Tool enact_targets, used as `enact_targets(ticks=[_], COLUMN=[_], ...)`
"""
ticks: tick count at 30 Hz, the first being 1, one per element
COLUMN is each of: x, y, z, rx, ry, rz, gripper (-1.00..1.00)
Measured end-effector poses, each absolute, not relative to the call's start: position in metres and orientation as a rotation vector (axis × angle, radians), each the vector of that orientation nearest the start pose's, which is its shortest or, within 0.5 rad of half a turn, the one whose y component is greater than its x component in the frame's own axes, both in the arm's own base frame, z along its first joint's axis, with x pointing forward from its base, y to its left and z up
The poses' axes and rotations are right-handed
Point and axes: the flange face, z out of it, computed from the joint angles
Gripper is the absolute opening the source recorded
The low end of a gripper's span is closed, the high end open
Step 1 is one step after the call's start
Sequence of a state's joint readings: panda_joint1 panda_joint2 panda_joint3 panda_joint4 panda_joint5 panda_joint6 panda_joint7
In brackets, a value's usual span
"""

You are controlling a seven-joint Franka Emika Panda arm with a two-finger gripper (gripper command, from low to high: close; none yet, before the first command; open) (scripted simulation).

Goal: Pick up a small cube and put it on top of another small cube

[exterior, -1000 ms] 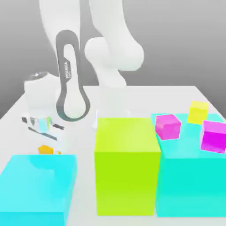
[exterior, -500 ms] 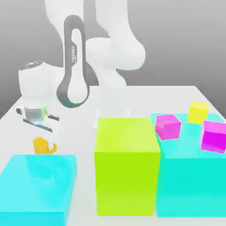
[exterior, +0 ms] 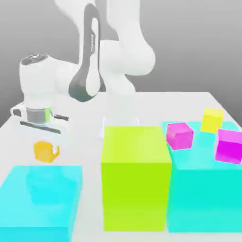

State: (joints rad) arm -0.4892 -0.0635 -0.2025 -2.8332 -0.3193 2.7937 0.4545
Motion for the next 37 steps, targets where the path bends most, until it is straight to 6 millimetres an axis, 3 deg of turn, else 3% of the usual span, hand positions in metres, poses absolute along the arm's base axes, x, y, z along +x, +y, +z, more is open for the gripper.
enact_targets(ticks=[4,7,11,14,17,20,27,29,32,33,37], x=[0.369,0.421,0.478,0.506,0.506,0.494,0.437,0.424,0.421,0.420,0.420], y=[-0.184,-0.145,-0.076,-0.016,0.059,0.114,0.232,0.244,0.246,0.245,0.245], z=[0.248,0.273,0.309,0.342,0.368,0.392,0.448,0.453,0.417,0.404,0.404], rx=[-3.233,-3.361,-3.435,-3.417,-3.346,-3.275,-3.073,-3.041,-3.034,-3.034,-3.034], ry=[0.750,0.305,-0.295,-0.651,-0.784,-0.805,-0.868,-0.835,-0.809,-0.807,-0.807], rz=[-0.010,-0.001,0.011,0.011,-0.027,-0.046,-0.028,-0.007,0.003,0.004,0.004], gripper=[-1.00,-1.00,-1.00,-1.00,-1.00,-1.00,-1.00,-1.00,-1.00,1.00,1.00])
